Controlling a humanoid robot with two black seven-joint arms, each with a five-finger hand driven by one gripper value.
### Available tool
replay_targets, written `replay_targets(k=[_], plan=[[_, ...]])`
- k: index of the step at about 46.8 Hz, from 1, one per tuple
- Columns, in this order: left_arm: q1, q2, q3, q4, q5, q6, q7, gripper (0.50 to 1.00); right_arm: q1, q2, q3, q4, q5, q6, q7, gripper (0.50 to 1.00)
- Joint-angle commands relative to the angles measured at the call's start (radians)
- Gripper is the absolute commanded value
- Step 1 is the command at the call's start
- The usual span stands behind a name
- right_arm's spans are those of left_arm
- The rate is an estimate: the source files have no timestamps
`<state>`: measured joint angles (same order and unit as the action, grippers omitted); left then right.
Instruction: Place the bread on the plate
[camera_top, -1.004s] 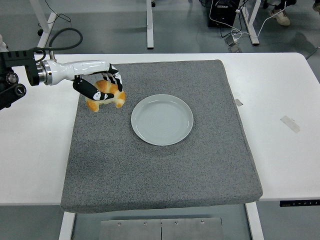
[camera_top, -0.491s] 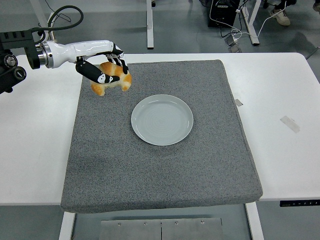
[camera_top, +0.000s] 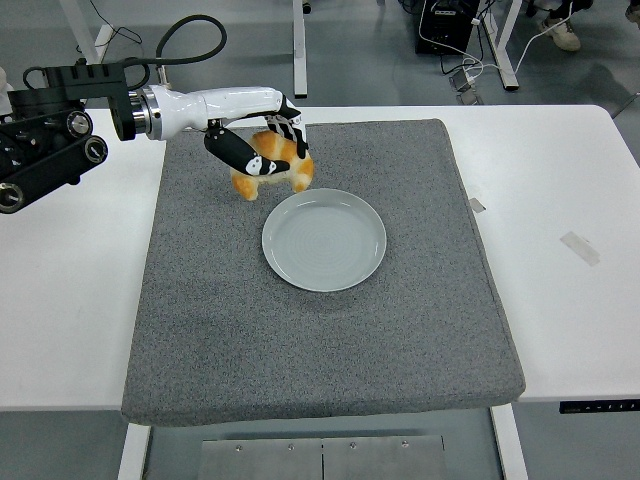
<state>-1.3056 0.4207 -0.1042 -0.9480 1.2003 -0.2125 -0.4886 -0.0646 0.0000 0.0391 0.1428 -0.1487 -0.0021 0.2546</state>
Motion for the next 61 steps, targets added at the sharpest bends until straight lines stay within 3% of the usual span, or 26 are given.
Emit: replay_targets(k=[1,7,18,28,49,61], plan=[[0.000,-0.019,0.000,0.002,0.007,0.007,0.002,0.500,0.000,0.000,-0.001,0.000,0.000,0.001,0.000,1.000],[0.003,-0.049,0.009,0.003,0.013,0.016,0.005,0.500,0.000,0.000,-0.001,0.000,0.000,-0.001,0.000,1.000],[0.000,-0.108,0.107,0.018,0.010,0.090,0.007,0.500,0.000,0.000,-0.001,0.000,0.000,0.001,0.000,1.000],[0.012,-0.146,0.121,0.081,0.012,0.127,0.005,0.500,0.000,0.000,0.001,0.000,0.000,-0.001,0.000,1.000],[0.051,-0.180,0.126,0.121,0.019,0.157,0.005,0.500,0.000,0.000,0.001,0.000,0.000,0.001,0.000,1.000],[0.065,-0.201,0.215,0.140,0.018,0.211,0.004,0.500,0.000,0.000,-0.001,0.000,0.000,0.001,0.000,1.000]])
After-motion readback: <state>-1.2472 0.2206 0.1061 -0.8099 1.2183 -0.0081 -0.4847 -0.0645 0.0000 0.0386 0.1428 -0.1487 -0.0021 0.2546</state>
